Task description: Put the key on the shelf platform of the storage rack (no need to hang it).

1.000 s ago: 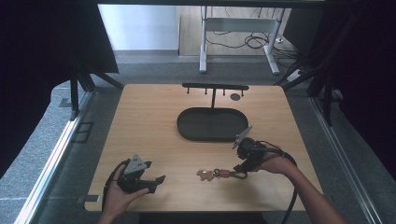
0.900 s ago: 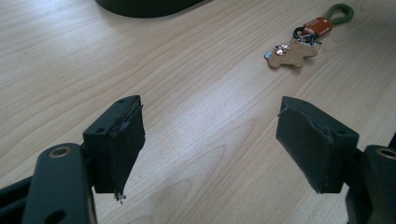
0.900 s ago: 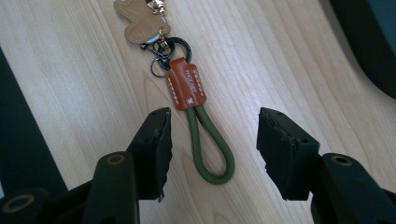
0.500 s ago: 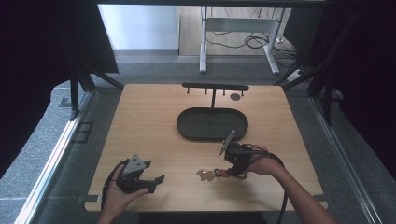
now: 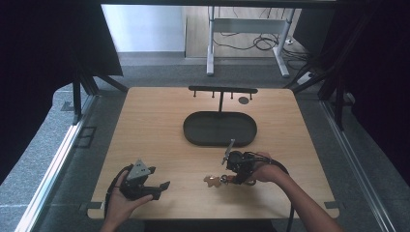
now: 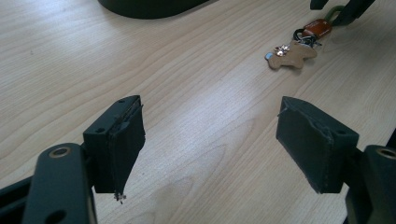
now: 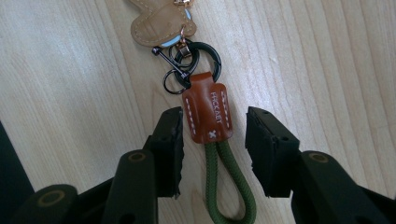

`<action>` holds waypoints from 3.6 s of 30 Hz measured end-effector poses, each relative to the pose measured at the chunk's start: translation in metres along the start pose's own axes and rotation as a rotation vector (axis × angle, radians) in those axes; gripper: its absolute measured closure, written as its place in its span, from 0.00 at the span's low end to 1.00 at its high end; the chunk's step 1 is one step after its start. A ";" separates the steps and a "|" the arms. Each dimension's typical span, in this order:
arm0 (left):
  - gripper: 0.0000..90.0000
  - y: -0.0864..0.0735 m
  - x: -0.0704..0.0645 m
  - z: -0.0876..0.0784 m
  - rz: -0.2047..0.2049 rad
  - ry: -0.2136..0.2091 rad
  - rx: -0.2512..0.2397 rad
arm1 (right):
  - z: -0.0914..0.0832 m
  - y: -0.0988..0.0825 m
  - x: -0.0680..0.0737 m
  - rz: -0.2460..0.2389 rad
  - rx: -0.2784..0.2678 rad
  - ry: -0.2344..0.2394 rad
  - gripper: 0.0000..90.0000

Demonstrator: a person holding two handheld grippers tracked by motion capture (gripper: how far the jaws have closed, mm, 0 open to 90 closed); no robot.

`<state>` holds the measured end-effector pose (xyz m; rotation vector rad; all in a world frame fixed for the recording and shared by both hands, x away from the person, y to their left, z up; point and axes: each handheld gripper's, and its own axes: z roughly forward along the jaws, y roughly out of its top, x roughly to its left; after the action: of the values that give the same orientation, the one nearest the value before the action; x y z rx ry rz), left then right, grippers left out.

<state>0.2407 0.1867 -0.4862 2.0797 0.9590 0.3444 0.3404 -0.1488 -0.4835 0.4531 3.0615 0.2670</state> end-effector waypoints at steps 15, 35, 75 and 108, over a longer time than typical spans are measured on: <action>0.26 0.000 0.002 -0.002 -0.003 0.002 -0.005 | 0.011 0.008 0.004 -0.058 0.058 -0.015 0.68; 0.26 -0.001 0.002 -0.002 -0.002 0.001 -0.005 | 0.018 0.009 0.001 -0.062 0.090 0.010 0.73; 0.26 -0.001 0.006 -0.007 -0.019 0.006 -0.021 | -0.066 -0.003 -0.020 0.053 -0.153 -0.007 0.74; 0.27 -0.001 0.006 -0.006 -0.025 -0.015 -0.024 | -0.106 0.006 -0.053 0.095 -0.203 -0.056 0.74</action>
<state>0.2412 0.1953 -0.4838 2.0440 0.9669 0.3256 0.3867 -0.1761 -0.3777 0.5826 2.9215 0.5515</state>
